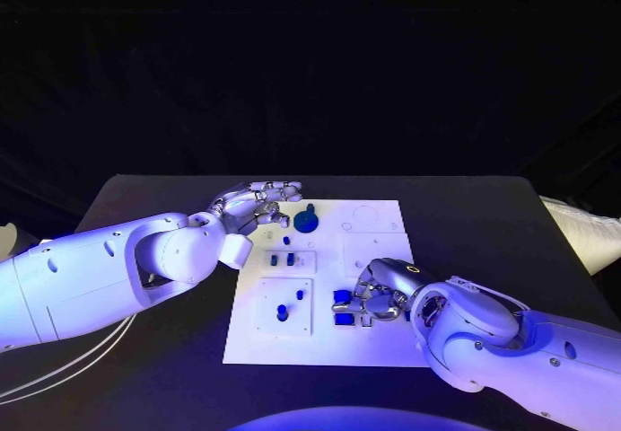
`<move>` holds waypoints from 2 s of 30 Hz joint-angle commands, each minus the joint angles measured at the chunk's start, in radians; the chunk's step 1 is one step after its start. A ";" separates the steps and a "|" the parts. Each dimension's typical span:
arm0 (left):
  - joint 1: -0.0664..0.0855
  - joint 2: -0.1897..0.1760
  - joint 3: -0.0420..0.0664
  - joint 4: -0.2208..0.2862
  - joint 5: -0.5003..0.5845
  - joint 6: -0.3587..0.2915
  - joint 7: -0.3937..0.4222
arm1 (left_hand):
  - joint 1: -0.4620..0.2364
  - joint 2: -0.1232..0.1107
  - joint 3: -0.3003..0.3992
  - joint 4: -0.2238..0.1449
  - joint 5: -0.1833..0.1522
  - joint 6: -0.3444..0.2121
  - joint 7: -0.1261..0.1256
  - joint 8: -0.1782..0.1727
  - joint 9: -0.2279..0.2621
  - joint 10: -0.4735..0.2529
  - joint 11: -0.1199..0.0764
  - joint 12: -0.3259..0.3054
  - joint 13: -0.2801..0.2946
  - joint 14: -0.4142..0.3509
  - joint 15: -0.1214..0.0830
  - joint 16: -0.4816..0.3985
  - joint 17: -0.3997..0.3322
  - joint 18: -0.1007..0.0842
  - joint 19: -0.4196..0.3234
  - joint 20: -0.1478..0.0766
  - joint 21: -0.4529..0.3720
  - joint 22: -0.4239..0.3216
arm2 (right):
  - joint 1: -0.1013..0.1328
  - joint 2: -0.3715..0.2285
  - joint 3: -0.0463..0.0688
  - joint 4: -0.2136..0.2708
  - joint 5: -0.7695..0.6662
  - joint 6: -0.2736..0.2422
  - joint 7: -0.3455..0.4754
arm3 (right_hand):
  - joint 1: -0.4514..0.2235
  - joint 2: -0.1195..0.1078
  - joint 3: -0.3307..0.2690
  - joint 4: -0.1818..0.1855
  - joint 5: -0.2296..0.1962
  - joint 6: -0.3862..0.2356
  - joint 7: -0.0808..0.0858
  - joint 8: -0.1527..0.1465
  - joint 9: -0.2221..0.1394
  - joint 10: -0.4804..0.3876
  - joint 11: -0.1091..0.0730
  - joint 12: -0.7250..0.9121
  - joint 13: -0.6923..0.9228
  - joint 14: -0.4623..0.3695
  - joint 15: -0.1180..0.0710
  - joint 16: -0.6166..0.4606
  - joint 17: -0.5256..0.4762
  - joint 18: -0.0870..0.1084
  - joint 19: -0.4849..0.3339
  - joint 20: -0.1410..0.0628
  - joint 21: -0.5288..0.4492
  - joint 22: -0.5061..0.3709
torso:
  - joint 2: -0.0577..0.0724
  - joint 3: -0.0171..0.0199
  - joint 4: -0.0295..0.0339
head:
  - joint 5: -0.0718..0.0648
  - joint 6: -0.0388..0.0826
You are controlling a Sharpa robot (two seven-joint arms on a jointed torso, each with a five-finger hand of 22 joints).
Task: Assemble the parts on the task board
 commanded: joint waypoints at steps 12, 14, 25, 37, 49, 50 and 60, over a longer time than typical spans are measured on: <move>0.000 -0.001 0.000 0.003 -0.003 0.022 0.001 | 0.003 0.006 -0.005 -0.002 0.005 -0.008 -0.001 0.005 0.000 -0.005 -0.001 0.003 0.001 -0.006 0.001 0.005 -0.001 0.011 0.000 0.001 -0.006 -0.001 | -0.002 -0.001 0.000 -0.014 -0.040 0.031 0.010 | 0.227 0.038 0.046 -0.111 -0.008 -0.005 -0.006 -0.002 0.015 0.006 -0.005 0.013 0.016 0.088 -0.003 0.009 0.175 -0.008 0.019 -0.009 0.007 0.017 | 0.000 -0.0013 0.0009 | 0.001 -0.004; 0.000 -0.001 0.000 0.003 -0.003 0.022 0.001 | 0.003 0.006 -0.005 -0.002 0.005 -0.008 -0.001 0.005 0.000 -0.005 -0.001 0.003 0.001 -0.006 0.001 0.005 -0.001 0.011 0.000 0.001 -0.006 -0.001 | -0.002 0.001 0.000 -0.020 -0.041 0.028 0.010 | 0.227 0.044 0.047 -0.110 -0.008 -0.004 -0.006 -0.002 0.016 0.006 -0.005 0.014 0.017 0.087 -0.003 0.009 0.175 -0.008 0.019 -0.009 0.007 0.017 | 0.000 -0.0008 0.0014 | 0.001 -0.004; 0.000 -0.001 0.000 0.002 -0.003 0.022 0.000 | 0.003 0.006 -0.005 -0.002 0.005 -0.008 -0.001 0.005 0.000 -0.005 -0.001 0.003 0.001 -0.006 0.001 0.005 -0.001 0.011 0.000 0.001 -0.006 -0.001 | -0.003 -0.017 0.000 -0.006 -0.025 -0.019 0.016 | 0.186 0.047 0.023 -0.083 -0.003 -0.008 -0.001 -0.007 0.018 0.004 0.000 0.001 0.012 0.086 0.000 0.006 0.170 -0.008 0.017 -0.007 0.004 0.013 | 0.000 0.0001 -0.0011 | 0.001 -0.001; -0.001 -0.004 0.000 0.003 -0.003 0.021 0.000 | 0.003 0.006 -0.005 -0.002 0.005 -0.008 -0.001 0.005 0.000 -0.005 -0.001 0.003 0.001 -0.006 0.001 0.005 -0.001 0.011 0.000 0.001 -0.006 -0.001 | 0.038 -0.183 0.012 0.065 0.137 -0.117 0.058 | 0.207 0.044 -0.005 -0.058 0.119 -0.121 0.049 -0.106 -0.023 -0.048 0.040 -0.139 -0.072 0.082 0.033 -0.008 0.147 -0.001 0.002 0.020 -0.019 -0.022 | -0.002 -0.0010 -0.0037 | -0.018 0.002; -0.001 -0.003 -0.001 0.006 -0.003 0.023 0.000 | 0.003 0.006 -0.005 -0.002 0.005 -0.008 -0.001 0.005 0.000 -0.005 -0.001 0.003 0.001 -0.006 0.001 0.005 -0.001 0.011 0.000 0.001 -0.006 -0.001 | 0.043 -0.272 0.005 0.045 -0.031 -0.072 0.060 | 0.256 0.074 0.004 -0.060 0.172 -0.077 0.047 -0.128 -0.054 -0.064 0.040 -0.198 -0.110 0.080 0.036 -0.014 0.139 0.001 -0.001 0.028 -0.022 -0.026 | -0.003 0.0031 -0.0189 | -0.040 0.008; -0.001 -0.003 -0.001 0.006 -0.003 0.023 0.000 | 0.003 0.006 -0.005 -0.002 0.005 -0.008 -0.001 0.005 0.000 -0.005 -0.001 0.003 0.001 -0.006 0.001 0.005 -0.001 0.011 0.000 0.001 -0.006 -0.001 | 0.040 -0.271 0.004 0.044 -0.040 -0.067 0.058 | 0.255 0.075 0.003 -0.058 0.173 -0.071 0.045 -0.127 -0.054 -0.064 0.039 -0.199 -0.110 0.080 0.035 -0.014 0.139 0.001 -0.001 0.027 -0.023 -0.025 | -0.003 0.0037 -0.0199 | -0.040 0.009; -0.003 -0.003 -0.002 0.005 -0.003 0.025 0.000 | 0.003 0.006 -0.005 -0.002 0.005 -0.008 -0.001 0.005 0.000 -0.005 -0.001 0.003 0.001 -0.006 0.001 0.005 -0.001 0.011 0.000 0.001 -0.006 -0.001 | 0.019 -0.254 0.001 0.027 -0.067 0.017 0.045 | 0.233 0.069 -0.016 -0.020 0.178 -0.025 0.030 -0.118 -0.042 -0.072 0.026 -0.248 -0.144 0.077 0.024 -0.022 0.129 0.003 -0.006 0.018 -0.030 -0.035 | -0.004 0.0018 -0.0154 | -0.041 0.005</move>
